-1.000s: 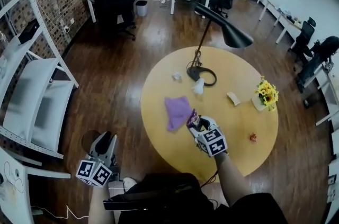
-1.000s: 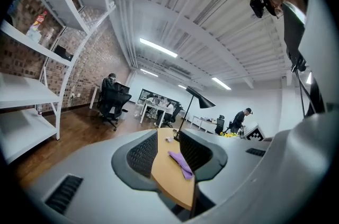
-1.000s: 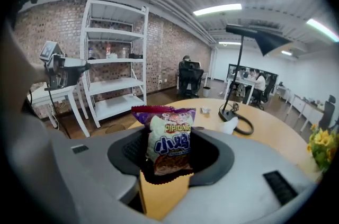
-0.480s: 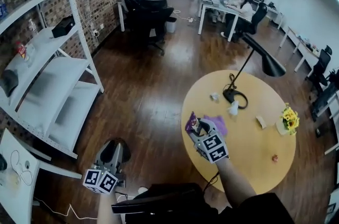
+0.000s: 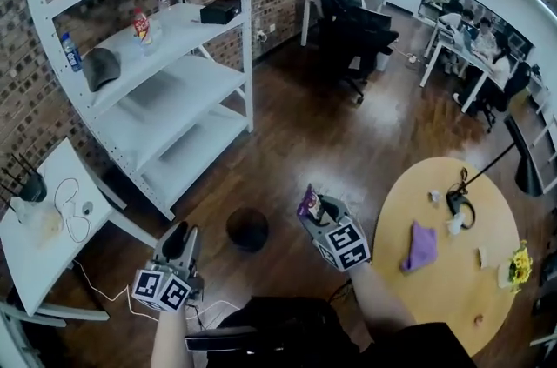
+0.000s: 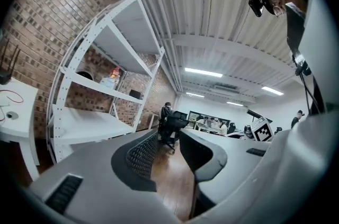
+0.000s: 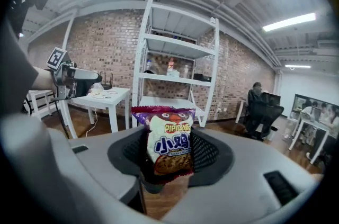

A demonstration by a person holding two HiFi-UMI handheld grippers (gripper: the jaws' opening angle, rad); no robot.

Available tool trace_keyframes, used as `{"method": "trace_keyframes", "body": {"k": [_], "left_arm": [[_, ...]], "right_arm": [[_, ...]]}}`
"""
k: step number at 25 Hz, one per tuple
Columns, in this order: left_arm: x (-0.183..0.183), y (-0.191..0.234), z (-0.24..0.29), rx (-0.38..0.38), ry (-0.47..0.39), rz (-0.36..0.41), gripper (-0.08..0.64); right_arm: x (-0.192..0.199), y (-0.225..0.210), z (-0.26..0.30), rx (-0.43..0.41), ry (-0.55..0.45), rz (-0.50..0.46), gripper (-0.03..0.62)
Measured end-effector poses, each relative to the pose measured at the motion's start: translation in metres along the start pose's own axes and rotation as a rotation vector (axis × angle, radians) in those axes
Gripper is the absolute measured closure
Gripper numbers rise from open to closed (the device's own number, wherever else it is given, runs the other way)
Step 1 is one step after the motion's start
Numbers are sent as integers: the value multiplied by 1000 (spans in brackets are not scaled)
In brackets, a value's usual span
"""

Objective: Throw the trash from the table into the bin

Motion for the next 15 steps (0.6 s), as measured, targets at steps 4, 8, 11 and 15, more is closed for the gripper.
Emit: {"method": "trace_keyframes", "body": {"k": [4, 8, 11, 15], "left_arm": [[-5, 19, -20, -72, -7, 10, 430], [-6, 36, -33, -153, -14, -3, 430], [0, 50, -32, -201, -5, -20, 430], [9, 63, -24, -255, 19, -49, 430]], "right_arm": [[-12, 26, 40, -98, 21, -31, 390], [-19, 48, 76, -201, 43, -58, 391], [-17, 54, 102, -257, 64, -61, 390], [-12, 49, 139, -291, 104, -59, 390]]}}
Point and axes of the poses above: the fingertips, and each gripper's own axes: z forward along the fingers, y to its left, x out of its underside, the point moved 2 cm from there along -z, backward along the fingers, and after that the axes turned 3 degrees about y, right-handed, at the moved point
